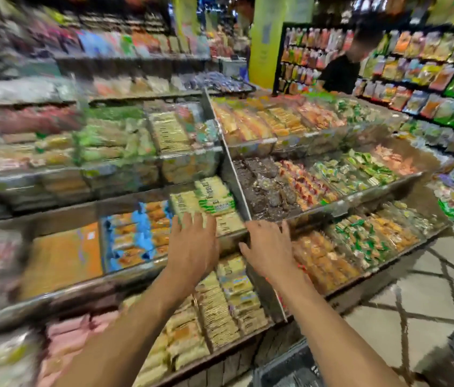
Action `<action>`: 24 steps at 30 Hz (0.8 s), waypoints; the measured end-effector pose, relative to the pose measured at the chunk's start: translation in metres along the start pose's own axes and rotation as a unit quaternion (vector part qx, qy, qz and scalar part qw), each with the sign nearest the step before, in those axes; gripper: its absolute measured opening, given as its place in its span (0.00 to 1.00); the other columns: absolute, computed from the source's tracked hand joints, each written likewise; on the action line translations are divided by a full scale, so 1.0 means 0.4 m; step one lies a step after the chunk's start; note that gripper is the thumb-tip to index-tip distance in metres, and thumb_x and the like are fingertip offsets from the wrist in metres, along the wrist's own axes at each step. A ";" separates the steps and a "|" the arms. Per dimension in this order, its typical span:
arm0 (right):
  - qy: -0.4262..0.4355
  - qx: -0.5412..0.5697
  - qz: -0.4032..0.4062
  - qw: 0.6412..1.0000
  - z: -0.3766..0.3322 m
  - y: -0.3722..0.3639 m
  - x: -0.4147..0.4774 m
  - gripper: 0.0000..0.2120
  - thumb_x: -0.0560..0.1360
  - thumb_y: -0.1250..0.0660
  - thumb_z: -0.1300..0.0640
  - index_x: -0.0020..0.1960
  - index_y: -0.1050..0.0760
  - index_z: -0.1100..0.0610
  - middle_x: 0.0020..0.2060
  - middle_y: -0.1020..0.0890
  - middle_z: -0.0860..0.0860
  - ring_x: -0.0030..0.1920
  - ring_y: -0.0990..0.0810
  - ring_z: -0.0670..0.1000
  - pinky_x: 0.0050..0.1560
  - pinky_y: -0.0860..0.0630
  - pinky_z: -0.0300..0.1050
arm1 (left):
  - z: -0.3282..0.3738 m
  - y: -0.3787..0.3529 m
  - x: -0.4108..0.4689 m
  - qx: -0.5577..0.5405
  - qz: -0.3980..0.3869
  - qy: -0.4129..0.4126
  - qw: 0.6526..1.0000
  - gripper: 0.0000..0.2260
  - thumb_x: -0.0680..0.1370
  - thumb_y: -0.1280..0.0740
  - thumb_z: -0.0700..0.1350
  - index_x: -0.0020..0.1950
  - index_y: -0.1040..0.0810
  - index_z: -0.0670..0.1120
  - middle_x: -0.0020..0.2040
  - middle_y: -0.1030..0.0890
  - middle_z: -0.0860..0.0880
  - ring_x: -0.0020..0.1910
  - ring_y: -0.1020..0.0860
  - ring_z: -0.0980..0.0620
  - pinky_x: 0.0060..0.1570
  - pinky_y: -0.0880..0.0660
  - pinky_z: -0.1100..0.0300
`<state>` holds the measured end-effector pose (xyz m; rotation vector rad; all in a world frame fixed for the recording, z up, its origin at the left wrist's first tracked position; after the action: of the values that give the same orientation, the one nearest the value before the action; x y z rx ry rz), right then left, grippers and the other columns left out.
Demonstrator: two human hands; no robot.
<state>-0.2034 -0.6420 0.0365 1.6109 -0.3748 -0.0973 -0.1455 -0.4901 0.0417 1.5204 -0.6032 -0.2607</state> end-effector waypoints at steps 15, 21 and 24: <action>0.251 0.069 -0.007 0.966 -1.101 -0.118 -0.005 0.22 0.80 0.35 0.43 0.71 0.27 0.50 0.66 0.22 0.52 0.68 0.26 0.58 0.72 0.35 0.55 | -1.002 0.047 -0.481 0.050 -0.012 0.268 0.962 0.25 0.78 0.37 0.55 0.75 0.29 0.49 0.67 0.22 0.42 0.68 0.25 0.38 0.68 0.31 0.40; 0.312 0.099 -0.030 0.945 -1.395 -0.151 -0.072 0.20 0.79 0.34 0.46 0.69 0.26 0.49 0.62 0.21 0.51 0.65 0.24 0.58 0.70 0.34 0.54 | -1.214 0.031 -0.638 0.052 -0.023 0.319 0.946 0.27 0.81 0.40 0.62 0.76 0.31 0.50 0.68 0.23 0.45 0.68 0.26 0.41 0.68 0.33 0.43; 0.331 0.098 -0.050 0.937 -1.479 -0.168 -0.074 0.23 0.80 0.35 0.45 0.73 0.28 0.50 0.65 0.22 0.52 0.66 0.25 0.58 0.71 0.33 0.54 | -1.289 0.006 -0.688 0.053 -0.039 0.336 0.940 0.27 0.82 0.42 0.61 0.78 0.36 0.50 0.71 0.27 0.45 0.72 0.29 0.40 0.71 0.34 0.43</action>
<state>-0.0493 -0.0665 0.0142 1.7517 0.2280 0.4119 -0.1061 0.0926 0.0176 1.6140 -0.0095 0.2368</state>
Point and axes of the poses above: each hand's wrist, its own x-axis towards the middle knuckle, its own y-axis out of the back of the hand, z = x × y, the point moved 6 cm from there along x, towards the middle knuckle
